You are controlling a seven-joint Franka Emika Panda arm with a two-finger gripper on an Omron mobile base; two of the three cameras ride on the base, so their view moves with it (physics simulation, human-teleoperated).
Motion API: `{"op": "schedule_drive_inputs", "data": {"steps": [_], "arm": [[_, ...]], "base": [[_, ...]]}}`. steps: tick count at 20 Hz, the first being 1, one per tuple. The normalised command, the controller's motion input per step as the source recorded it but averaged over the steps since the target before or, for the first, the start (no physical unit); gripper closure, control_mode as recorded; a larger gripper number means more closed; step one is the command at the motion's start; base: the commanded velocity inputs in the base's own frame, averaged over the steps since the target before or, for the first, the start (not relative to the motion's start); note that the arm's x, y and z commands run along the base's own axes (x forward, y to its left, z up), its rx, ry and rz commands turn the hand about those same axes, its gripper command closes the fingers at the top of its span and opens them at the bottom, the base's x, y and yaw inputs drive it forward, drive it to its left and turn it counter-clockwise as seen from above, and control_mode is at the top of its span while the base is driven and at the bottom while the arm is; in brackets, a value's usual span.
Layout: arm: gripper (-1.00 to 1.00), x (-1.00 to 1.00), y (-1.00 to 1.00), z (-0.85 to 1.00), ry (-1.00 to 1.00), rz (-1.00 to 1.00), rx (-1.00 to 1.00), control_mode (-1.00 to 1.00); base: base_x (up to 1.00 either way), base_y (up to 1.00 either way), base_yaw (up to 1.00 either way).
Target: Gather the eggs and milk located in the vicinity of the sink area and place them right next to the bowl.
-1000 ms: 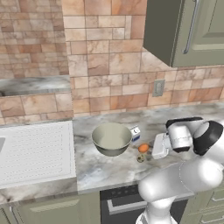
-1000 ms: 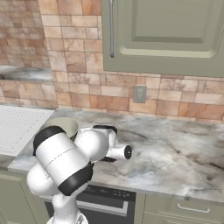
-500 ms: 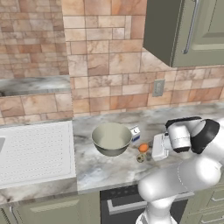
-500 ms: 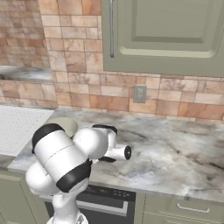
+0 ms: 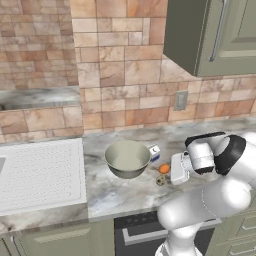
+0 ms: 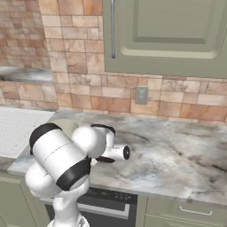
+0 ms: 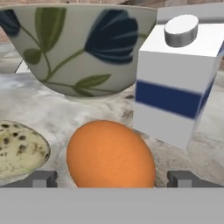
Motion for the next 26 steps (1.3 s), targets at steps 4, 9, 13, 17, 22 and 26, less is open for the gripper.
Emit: {"op": "schedule_drive_inputs", "data": {"steps": [4,9,13,17,22,26], "arm": [[-1.0,0.0,0.23,-0.06,0.0,0.05,0.0,-1.0],[1.0,-0.01,0.12,-0.02,0.0,0.03,0.0,-1.0],[1.0,-0.02,0.02,-0.02,0.0,0.02,0.0,-1.0],[1.0,0.0,0.0,0.0,0.0,0.0,0.0,-1.0],[1.0,-0.01,0.08,0.0,0.0,0.0,0.0,-1.0],[1.0,-0.1,0.43,0.0,-0.03,0.02,0.0,-1.0]], "base": [[0.0,0.0,0.0],[0.0,0.0,0.0],[0.0,0.0,0.0],[0.0,0.0,0.0],[0.0,0.0,0.0],[0.0,0.0,0.0]]}}
